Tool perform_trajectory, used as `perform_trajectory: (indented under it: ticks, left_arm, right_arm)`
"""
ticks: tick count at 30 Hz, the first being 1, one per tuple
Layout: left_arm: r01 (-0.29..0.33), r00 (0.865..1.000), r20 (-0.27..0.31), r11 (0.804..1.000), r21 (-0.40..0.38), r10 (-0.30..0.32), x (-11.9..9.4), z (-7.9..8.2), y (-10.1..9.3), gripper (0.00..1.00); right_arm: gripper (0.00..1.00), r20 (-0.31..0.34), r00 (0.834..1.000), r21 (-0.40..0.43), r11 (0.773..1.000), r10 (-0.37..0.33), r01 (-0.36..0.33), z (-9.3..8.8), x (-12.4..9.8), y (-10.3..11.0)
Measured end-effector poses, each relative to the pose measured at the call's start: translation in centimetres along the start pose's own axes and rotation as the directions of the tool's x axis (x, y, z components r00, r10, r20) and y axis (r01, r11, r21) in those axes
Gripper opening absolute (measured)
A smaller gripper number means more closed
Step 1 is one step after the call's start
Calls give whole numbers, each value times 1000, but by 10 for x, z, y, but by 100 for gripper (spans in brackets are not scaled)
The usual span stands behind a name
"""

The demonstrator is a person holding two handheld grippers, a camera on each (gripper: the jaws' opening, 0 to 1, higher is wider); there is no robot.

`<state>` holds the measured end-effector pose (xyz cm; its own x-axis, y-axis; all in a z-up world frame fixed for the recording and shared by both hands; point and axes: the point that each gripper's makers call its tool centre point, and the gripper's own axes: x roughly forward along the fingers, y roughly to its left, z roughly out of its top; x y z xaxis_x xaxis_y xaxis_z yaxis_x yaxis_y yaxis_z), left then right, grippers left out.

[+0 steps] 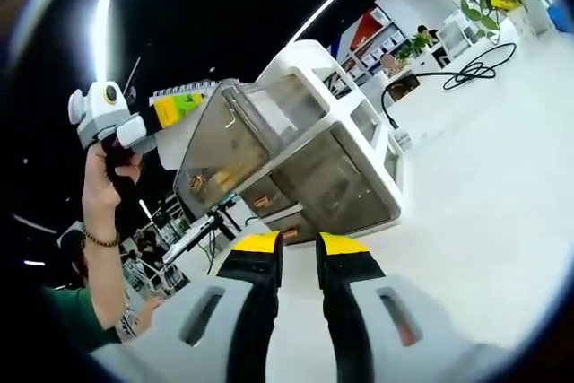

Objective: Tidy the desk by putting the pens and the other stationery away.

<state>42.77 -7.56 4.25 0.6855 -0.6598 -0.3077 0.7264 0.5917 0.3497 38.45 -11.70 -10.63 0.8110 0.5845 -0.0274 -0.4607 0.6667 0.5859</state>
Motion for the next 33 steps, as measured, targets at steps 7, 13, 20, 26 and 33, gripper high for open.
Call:
perform_trajectory:
  ticks: [7,13,20,26,33]
  left_arm:
    - [18,1000,-12,997,-74,-19,20,3,-3,13]
    - [150,989,35,937,-315,-147,29,12,-19,27]
    - [169,986,60,954,-250,-158,15,9,-22,38]
    - [176,981,132,947,-270,-145,-7,10,-15,35]
    - [190,968,208,949,-251,-139,-36,10,-10,32]
  right_arm:
    - [19,18,1000,23,1000,18,-19,7,-3,2]
    - [18,69,994,4,997,-82,82,17,-11,-16]
    - [19,60,994,5,996,-86,86,17,-11,-19]
    - [19,61,995,10,996,-85,84,17,-12,-17]
    - [19,112,987,-59,990,-118,125,32,-18,-19]
